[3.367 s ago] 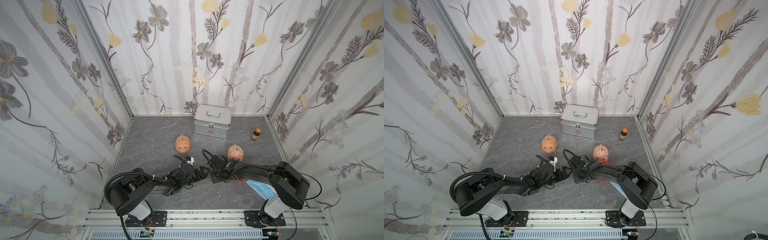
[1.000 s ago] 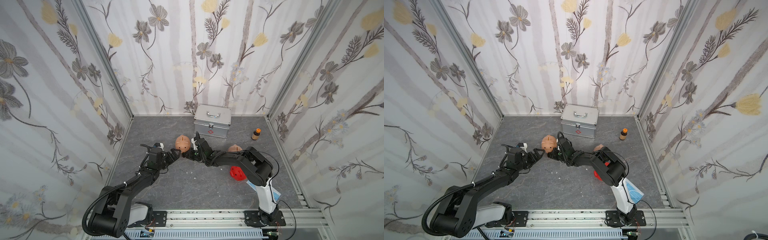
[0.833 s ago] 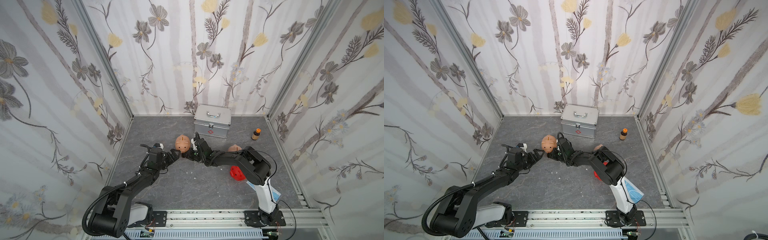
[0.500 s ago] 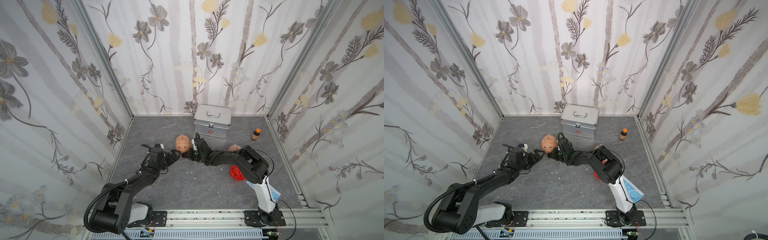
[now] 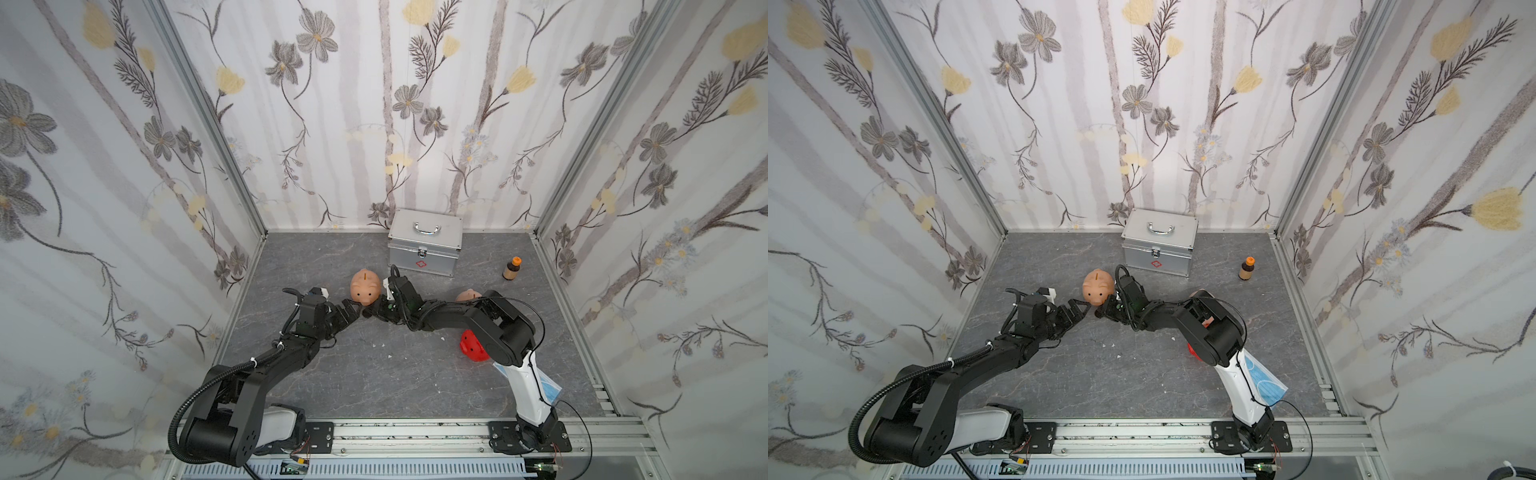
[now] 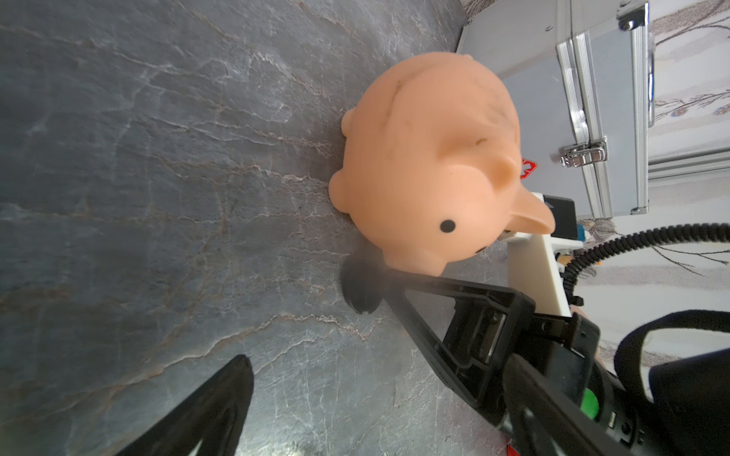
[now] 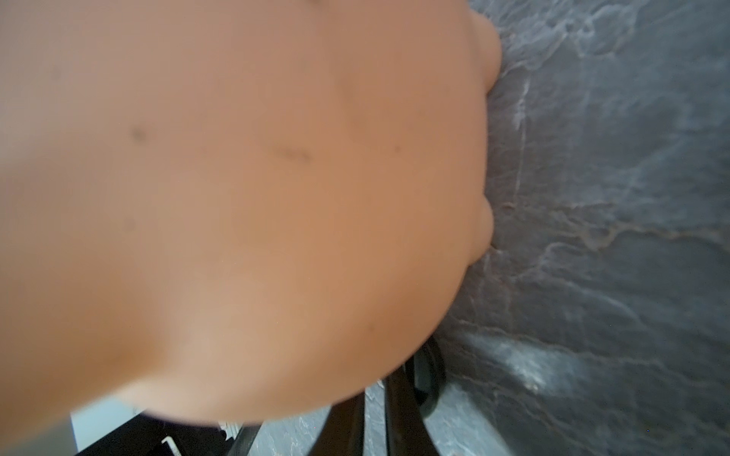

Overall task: Open piggy banks
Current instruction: Place the lid at the center of the board, then move the piggy bank to the center of the board.

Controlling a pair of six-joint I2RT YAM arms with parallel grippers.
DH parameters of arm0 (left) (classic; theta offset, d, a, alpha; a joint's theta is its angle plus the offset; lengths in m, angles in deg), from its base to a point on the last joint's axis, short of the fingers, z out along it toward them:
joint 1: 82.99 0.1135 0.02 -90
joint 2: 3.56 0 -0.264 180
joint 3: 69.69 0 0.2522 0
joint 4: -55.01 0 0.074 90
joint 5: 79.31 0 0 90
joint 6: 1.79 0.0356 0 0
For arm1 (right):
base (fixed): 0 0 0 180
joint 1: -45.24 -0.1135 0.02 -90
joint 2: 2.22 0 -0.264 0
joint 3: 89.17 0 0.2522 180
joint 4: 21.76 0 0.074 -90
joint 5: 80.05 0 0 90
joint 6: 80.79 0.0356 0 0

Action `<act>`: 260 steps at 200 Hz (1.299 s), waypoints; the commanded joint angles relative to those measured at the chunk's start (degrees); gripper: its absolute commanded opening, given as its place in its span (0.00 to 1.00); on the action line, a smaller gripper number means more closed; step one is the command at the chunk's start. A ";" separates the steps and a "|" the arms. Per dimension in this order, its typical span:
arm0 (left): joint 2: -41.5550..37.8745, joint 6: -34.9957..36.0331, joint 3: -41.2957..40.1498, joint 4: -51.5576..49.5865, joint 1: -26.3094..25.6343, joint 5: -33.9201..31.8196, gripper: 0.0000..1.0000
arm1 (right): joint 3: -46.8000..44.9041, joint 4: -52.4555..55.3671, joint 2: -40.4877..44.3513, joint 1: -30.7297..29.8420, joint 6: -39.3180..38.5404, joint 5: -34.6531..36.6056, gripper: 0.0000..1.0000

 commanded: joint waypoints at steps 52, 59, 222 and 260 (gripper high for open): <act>-5.52 -0.50 -1.14 -2.16 -0.12 -2.20 1.00 | -3.07 -5.53 3.42 -0.06 0.02 -1.31 0.15; -6.68 -0.86 -1.20 -3.45 -0.36 -3.09 1.00 | -4.15 -5.53 4.73 -0.04 -0.39 -0.97 0.15; 12.17 4.78 16.99 -0.24 -34.04 -20.55 1.00 | -36.29 14.94 53.00 1.69 -17.75 28.49 0.24; 21.43 5.44 26.03 -0.27 -37.19 -18.52 1.00 | -37.69 20.79 60.87 8.82 -19.64 31.16 0.27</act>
